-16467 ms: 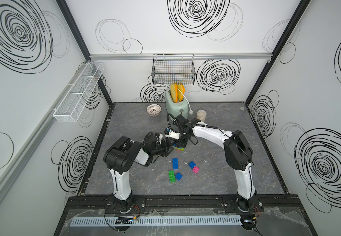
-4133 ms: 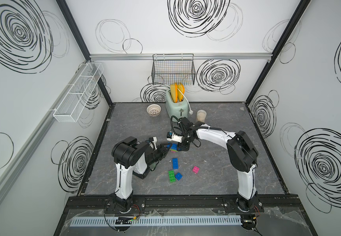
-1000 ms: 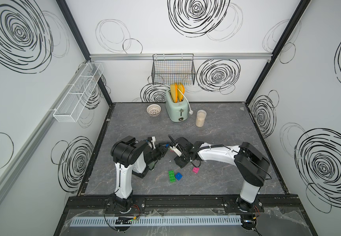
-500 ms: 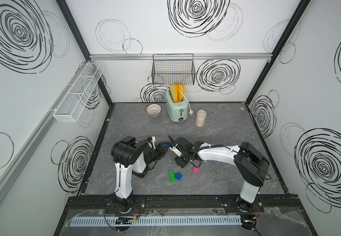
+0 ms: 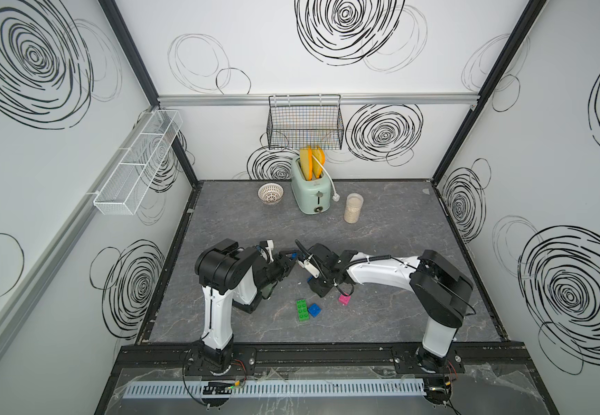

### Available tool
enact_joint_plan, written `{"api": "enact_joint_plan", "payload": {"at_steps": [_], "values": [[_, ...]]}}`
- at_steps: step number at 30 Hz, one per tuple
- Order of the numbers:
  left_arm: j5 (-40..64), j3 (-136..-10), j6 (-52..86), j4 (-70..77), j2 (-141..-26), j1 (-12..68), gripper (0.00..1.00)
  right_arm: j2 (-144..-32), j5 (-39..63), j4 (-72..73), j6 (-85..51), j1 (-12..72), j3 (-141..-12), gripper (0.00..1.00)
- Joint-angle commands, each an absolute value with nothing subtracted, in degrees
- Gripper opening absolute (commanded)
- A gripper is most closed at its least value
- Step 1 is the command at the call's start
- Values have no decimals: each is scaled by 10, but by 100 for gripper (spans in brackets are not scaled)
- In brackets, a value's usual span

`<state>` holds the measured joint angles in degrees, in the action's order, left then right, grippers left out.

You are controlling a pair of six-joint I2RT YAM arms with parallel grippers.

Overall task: Assemble a heart with lego
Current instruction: Pick up the lego brick from the center of the board.

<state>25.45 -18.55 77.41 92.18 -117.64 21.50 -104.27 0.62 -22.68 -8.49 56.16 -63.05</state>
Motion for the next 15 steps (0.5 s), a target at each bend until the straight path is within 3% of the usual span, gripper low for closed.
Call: {"api": "enact_joint_plan", "payload": {"at_steps": [1, 4, 8, 15], "values": [[251, -186, 777, 1040, -1194, 221, 37, -1053, -4, -234, -84, 566, -624, 45], [251, -185, 777, 1040, -1194, 222, 37, -1048, -8, -230, -86, 565, -621, 42], [251, -186, 777, 1040, -1194, 223, 38, -1049, -7, -230, -85, 564, -624, 47], [251, -184, 777, 1040, -1194, 223, 39, -1053, -7, -225, -84, 564, -627, 48]]}}
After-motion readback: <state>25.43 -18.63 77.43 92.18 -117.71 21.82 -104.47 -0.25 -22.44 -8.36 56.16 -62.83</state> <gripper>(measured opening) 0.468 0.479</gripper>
